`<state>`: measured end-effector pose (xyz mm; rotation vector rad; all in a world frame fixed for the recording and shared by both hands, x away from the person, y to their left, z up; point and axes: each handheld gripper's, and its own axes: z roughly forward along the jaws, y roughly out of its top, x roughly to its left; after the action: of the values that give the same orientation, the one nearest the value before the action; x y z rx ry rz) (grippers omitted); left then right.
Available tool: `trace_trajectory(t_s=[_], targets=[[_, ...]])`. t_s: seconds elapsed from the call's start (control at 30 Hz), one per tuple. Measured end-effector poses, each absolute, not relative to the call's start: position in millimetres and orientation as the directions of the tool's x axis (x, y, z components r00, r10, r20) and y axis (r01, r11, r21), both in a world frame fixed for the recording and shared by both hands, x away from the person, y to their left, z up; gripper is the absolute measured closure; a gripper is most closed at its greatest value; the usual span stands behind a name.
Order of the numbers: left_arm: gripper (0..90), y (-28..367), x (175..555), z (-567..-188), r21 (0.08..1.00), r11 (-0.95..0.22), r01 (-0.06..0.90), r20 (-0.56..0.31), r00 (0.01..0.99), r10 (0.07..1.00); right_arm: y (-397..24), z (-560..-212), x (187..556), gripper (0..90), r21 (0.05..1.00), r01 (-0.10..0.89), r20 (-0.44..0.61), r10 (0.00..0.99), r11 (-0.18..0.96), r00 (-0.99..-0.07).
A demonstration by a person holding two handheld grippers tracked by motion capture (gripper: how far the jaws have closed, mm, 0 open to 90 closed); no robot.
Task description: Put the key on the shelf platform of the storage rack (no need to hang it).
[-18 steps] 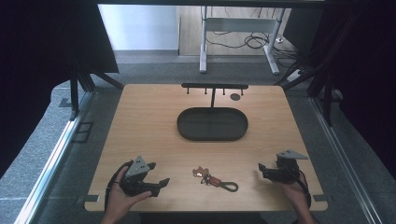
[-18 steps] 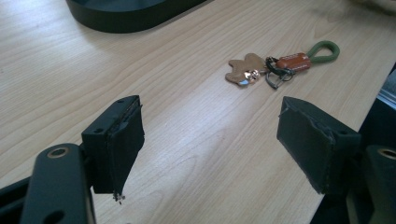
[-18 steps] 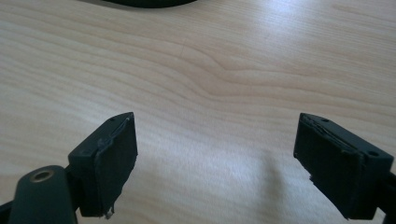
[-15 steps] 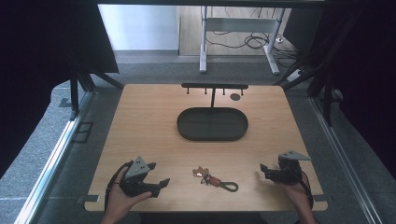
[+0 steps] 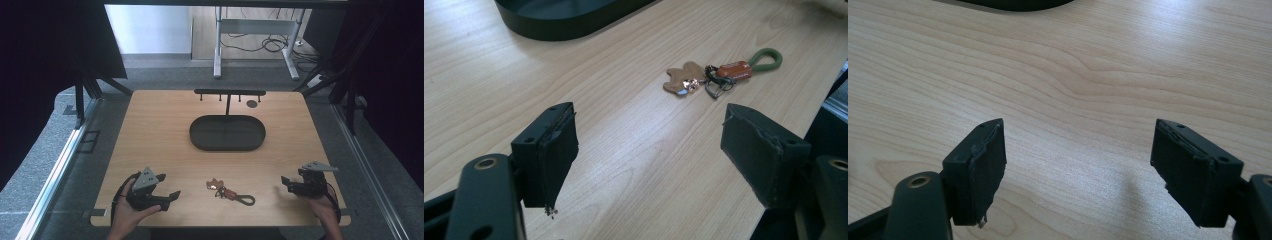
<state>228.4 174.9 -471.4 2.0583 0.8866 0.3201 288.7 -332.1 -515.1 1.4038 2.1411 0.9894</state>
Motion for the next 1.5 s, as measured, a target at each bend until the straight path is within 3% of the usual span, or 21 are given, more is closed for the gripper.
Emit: trace_trajectory(t_s=[0.43,0.6,1.0,1.5], targets=[[22.6,180.9,229.3,-468.1,0.795,-0.362,0.486,-0.112,0.705,0.700,-324.8,-500.1,292.2,29.9,0.744,0.601,0.055,0.869,0.293,-0.491],[22.2,178.4,229.0,-468.6,0.794,-0.370,0.482,-0.111,0.714,0.691,-310.8,-482.9,298.3,34.5,0.715,0.587,0.036,0.817,0.381,-0.575],[22.2,176.0,228.5,-469.1,0.790,-0.381,0.481,-0.107,0.719,0.687,-267.1,-442.7,310.9,35.9,0.587,0.523,-0.023,0.659,0.618,-0.752],[22.3,176.7,228.2,-468.2,0.791,-0.377,0.481,-0.106,0.716,0.690,-252.0,-436.1,318.5,37.7,0.535,0.514,-0.026,0.621,0.671,-0.784]])
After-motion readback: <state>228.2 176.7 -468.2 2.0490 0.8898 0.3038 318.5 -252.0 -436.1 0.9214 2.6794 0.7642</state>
